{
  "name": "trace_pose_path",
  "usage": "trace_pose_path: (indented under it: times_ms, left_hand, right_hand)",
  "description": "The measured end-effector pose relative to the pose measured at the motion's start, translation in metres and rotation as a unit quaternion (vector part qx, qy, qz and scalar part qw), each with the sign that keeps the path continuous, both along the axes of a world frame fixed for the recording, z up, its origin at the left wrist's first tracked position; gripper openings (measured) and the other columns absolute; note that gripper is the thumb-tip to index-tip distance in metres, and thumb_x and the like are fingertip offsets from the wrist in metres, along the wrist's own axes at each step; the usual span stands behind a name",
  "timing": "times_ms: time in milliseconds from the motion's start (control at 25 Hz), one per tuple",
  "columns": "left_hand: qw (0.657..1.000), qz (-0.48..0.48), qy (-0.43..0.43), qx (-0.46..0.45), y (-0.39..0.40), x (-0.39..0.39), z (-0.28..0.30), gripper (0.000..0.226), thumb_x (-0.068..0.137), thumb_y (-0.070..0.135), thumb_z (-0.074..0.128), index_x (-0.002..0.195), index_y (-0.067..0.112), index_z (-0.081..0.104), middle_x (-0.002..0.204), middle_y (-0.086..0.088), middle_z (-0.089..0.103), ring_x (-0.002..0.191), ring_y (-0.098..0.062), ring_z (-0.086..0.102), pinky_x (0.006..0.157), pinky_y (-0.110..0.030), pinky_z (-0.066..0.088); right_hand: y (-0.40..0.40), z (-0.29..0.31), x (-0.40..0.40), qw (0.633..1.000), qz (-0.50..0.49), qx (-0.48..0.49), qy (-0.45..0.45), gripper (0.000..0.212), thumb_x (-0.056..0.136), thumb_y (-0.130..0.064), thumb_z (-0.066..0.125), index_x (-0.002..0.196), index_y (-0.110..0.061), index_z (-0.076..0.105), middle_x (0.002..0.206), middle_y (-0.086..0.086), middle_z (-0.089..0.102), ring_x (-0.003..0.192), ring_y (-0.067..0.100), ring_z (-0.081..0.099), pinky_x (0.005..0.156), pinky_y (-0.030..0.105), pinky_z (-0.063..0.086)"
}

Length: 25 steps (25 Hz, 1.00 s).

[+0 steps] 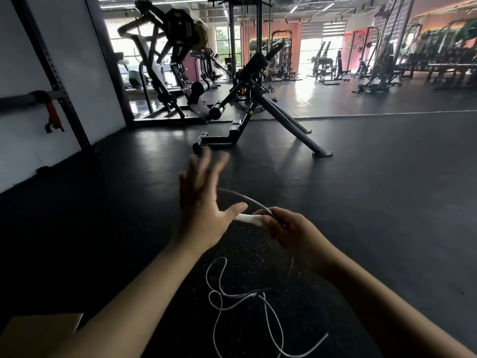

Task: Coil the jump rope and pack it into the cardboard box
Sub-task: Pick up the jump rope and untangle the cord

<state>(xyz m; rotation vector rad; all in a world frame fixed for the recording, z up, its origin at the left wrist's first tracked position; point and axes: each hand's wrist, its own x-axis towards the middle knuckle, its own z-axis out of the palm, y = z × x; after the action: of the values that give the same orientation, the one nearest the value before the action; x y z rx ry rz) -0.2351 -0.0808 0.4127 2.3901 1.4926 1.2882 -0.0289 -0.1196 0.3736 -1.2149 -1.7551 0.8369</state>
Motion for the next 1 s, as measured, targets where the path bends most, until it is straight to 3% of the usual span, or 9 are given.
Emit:
trace_pose_path:
  times_ms: [40,120,160,240,560,680,760,880,1000]
  left_hand:
    - [0.990,-0.054,0.132,0.008,0.000,-0.004,0.015,0.081,0.081,0.053,0.075,0.153,0.036,0.042,0.168,0.007,0.028,0.159,-0.019,0.010,0.126,-0.035,-0.005]
    - [0.949,-0.132,0.256,-0.130,-0.002,-0.004,0.041,0.061,0.080,0.058,0.074,0.137,0.042,0.058,0.150,0.012,0.055,0.146,-0.014,0.041,0.124,-0.038,0.024]
    - [0.935,-0.150,0.258,-0.191,-0.001,-0.001,0.049,0.054,0.080,0.057,0.076,0.129,0.040,0.063,0.132,0.011,0.068,0.125,-0.011,0.060,0.110,-0.035,0.044]
    - [0.928,-0.170,0.241,-0.226,0.000,0.004,0.058,0.040,0.083,0.052,0.077,0.118,0.033,0.070,0.096,0.010,0.072,0.087,-0.008,0.066,0.078,-0.028,0.052]
    - [0.909,-0.213,0.163,-0.319,-0.012,0.011,0.038,0.031,0.100,0.053,0.054,0.111,0.029,0.070,0.100,0.009,0.074,0.090,-0.002,0.067,0.083,-0.025,0.050]
    - [0.926,-0.193,0.054,-0.319,-0.020,0.011,0.031,0.035,0.104,0.052,0.045,0.106,0.027,0.069,0.095,0.008,0.073,0.084,-0.008,0.065,0.083,-0.033,0.050]
    - [0.927,-0.173,-0.128,-0.306,-0.017,0.010,0.029,0.031,0.108,0.043,0.043,0.111,0.026,0.069,0.097,0.007,0.073,0.080,-0.006,0.065,0.083,-0.038,0.053]
    - [0.857,-0.155,-0.396,-0.291,-0.009,0.017,0.028,0.027,0.110,0.031,0.041,0.114,0.022,0.066,0.097,0.007,0.071,0.051,0.003,0.048,0.057,-0.017,0.047]
    - [0.790,-0.143,-0.535,-0.265,-0.008,0.032,0.024,0.027,0.109,0.030,0.044,0.116,0.014,0.065,0.092,0.007,0.072,0.047,-0.001,0.038,0.045,-0.015,0.037]
  right_hand:
    - [0.001,0.003,0.000,1.000,0.007,0.000,-0.020,0.018,0.107,-0.032,0.054,0.113,-0.032,0.071,0.070,-0.016,0.057,0.062,0.001,0.049,0.060,0.027,0.042]
    - [0.002,0.009,0.001,0.999,0.021,0.001,-0.026,0.016,0.107,-0.033,0.055,0.118,-0.029,0.065,0.077,-0.013,0.063,0.065,0.003,0.050,0.063,0.028,0.043]
    - [0.001,0.012,0.000,1.000,0.027,0.000,-0.011,0.014,0.106,-0.033,0.055,0.118,-0.028,0.060,0.080,-0.012,0.066,0.065,0.003,0.049,0.063,0.027,0.042]
    - [-0.002,0.016,-0.001,0.999,0.035,0.000,0.027,0.011,0.106,-0.033,0.056,0.113,-0.026,0.051,0.080,-0.009,0.065,0.063,0.004,0.044,0.060,0.023,0.039]
    - [-0.013,0.022,0.003,0.989,0.058,-0.022,0.132,0.021,0.106,-0.029,0.051,0.111,-0.009,0.049,0.069,-0.006,0.064,0.058,0.013,0.042,0.052,0.025,0.034]
    - [-0.015,0.025,0.013,0.983,0.006,-0.040,0.181,0.038,0.097,-0.045,0.056,0.111,-0.009,0.057,0.070,0.000,0.062,0.062,0.026,0.050,0.053,0.032,0.044]
    - [-0.015,0.023,0.017,0.979,-0.003,-0.056,0.197,0.045,0.094,-0.052,0.057,0.108,-0.010,0.064,0.071,0.006,0.060,0.062,0.029,0.054,0.055,0.035,0.048]
    - [-0.012,0.017,0.014,0.978,0.025,-0.071,0.196,0.042,0.098,-0.050,0.055,0.103,-0.010,0.069,0.075,0.010,0.063,0.066,0.031,0.058,0.070,0.046,0.048]
    - [-0.012,0.018,0.003,0.983,0.050,-0.067,0.161,0.040,0.101,-0.048,0.056,0.105,-0.011,0.068,0.085,0.008,0.068,0.071,0.028,0.061,0.075,0.047,0.048]
